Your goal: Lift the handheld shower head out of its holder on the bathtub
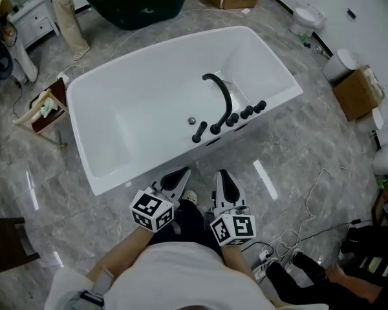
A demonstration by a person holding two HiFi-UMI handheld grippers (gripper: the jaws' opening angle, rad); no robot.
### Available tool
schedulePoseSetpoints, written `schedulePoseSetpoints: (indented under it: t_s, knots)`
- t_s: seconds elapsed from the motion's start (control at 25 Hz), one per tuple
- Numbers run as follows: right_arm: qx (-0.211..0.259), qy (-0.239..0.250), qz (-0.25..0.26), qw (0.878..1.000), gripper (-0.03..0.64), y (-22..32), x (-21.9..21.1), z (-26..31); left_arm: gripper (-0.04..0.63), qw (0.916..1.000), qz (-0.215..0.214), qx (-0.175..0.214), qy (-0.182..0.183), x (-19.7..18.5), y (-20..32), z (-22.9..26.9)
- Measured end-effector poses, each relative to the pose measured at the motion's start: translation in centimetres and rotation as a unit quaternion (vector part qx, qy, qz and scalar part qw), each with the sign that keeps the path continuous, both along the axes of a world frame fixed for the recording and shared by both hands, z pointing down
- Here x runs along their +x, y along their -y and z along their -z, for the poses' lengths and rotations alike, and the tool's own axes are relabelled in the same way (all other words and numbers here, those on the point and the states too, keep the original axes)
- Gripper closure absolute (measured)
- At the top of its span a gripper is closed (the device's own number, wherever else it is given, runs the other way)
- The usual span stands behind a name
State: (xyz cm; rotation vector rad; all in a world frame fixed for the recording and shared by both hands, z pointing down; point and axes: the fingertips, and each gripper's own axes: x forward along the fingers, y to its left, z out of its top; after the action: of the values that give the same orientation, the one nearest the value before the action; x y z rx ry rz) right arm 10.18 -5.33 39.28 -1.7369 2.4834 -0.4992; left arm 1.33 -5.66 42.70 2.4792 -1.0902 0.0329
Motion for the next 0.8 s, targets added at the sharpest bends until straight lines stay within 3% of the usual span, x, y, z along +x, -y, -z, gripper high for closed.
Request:
schedulePoseSetpoints:
  t_s: [0.8]
  knots:
    - [-0.005, 0.000, 0.044, 0.999, 0.592, 9.6, 3.6, -2.2, 0.583, 0.9992, 0.039, -0.011, 0.000, 4.1, 8.2, -2.0]
